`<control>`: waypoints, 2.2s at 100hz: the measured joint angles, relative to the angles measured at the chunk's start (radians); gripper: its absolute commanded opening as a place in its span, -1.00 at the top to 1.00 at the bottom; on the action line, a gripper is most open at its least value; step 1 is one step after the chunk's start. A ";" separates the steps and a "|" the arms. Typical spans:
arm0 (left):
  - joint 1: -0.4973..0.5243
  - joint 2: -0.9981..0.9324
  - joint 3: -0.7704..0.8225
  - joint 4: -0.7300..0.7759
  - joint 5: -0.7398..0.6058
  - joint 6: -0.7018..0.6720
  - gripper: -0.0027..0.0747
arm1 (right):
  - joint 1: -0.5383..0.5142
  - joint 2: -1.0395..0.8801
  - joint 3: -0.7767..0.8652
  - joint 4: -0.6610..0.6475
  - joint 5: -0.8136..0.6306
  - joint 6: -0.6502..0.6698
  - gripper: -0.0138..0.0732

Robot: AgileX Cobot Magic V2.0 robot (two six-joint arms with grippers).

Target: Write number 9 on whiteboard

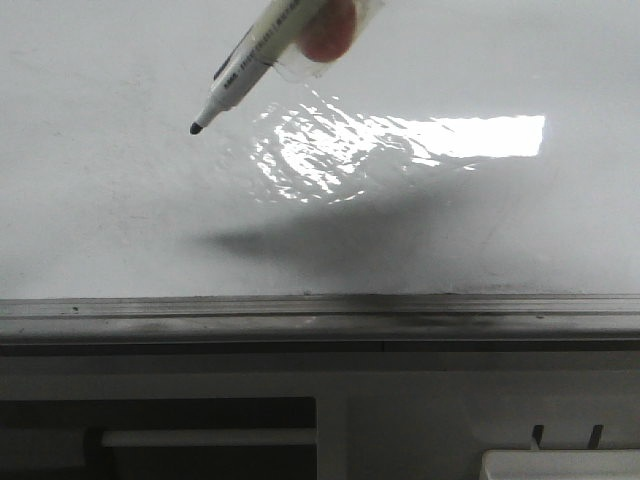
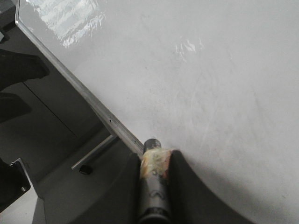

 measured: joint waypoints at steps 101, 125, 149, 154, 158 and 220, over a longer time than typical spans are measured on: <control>0.000 0.000 0.000 -0.048 -0.015 -0.002 0.17 | -0.195 0.070 -0.104 0.000 0.013 0.002 0.82; 0.000 0.000 0.000 -0.053 -0.024 -0.002 0.17 | -0.195 0.168 -0.170 0.017 0.012 0.005 0.82; 0.000 0.000 0.000 -0.057 -0.024 -0.002 0.17 | -0.160 0.264 -0.234 0.064 0.062 0.008 0.82; 0.000 0.000 0.000 -0.057 -0.024 -0.002 0.17 | -0.158 0.266 -0.234 0.063 0.100 0.008 0.82; 0.000 0.000 0.000 -0.057 -0.024 -0.002 0.17 | -0.160 0.263 -0.232 0.059 0.131 0.008 0.82; 0.000 0.000 0.000 -0.057 -0.024 -0.002 0.17 | -0.256 0.186 -0.248 0.016 0.182 0.008 0.82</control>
